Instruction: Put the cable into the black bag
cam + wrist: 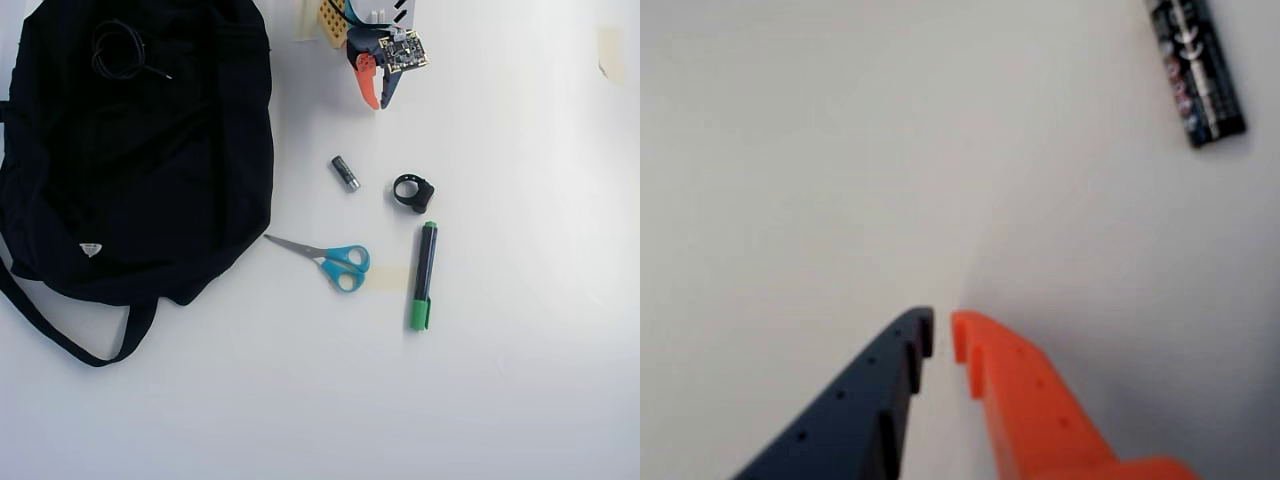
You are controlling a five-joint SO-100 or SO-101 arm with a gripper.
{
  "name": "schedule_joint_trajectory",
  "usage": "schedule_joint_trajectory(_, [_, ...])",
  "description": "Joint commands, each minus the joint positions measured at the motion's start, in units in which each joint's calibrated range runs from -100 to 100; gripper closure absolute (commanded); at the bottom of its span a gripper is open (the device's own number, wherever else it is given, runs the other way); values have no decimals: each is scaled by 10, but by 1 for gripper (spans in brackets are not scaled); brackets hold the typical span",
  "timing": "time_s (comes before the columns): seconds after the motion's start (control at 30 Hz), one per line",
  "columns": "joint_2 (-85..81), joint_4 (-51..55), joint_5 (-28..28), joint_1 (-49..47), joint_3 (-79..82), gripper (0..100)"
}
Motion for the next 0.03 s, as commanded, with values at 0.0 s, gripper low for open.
schedule_joint_trajectory(0.0, [-6,2,3,-2,29,98])
